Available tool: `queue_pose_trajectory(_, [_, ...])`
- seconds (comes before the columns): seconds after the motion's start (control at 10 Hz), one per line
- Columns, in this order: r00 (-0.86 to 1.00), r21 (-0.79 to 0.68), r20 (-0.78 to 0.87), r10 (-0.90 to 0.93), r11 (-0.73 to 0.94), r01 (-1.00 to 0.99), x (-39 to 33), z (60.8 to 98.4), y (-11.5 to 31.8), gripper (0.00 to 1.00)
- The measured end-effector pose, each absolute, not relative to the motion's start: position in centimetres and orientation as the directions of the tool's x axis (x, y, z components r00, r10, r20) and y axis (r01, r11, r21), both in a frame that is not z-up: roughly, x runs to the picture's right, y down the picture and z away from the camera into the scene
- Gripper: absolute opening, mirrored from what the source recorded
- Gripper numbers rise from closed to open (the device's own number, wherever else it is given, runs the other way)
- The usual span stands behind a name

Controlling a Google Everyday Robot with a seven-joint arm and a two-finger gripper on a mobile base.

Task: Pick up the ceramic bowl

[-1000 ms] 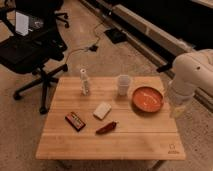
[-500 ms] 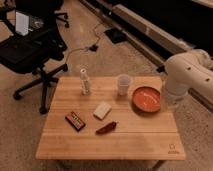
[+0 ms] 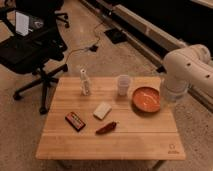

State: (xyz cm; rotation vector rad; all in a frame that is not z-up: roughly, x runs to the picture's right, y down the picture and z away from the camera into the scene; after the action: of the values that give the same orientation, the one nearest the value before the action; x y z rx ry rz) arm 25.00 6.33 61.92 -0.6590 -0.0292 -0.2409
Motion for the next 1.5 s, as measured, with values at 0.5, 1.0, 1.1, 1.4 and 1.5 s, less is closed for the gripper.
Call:
queue_pose_trajectory(0.5, [0.966, -0.602, 0.114, -0.231, 0.758, 0.252, 23.9, 61.6, 6.6, 0.02])
queue_pose_trajectory(1.0, [0.960, -0.611, 0.128, -0.249, 0.743, 0.274, 22.7, 61.9, 7.3, 0.02])
queue_pose_trajectory(1.1, [0.959, -0.615, 0.128, -0.254, 0.738, 0.277, 22.6, 61.9, 7.4, 0.02])
queue_pose_trajectory(1.4, [0.957, -0.622, 0.131, -0.260, 0.730, 0.283, 22.3, 62.4, 7.7, 0.02])
queue_pose_trajectory(1.5, [0.956, -0.623, 0.131, -0.263, 0.728, 0.285, 22.1, 62.6, 7.8, 0.02])
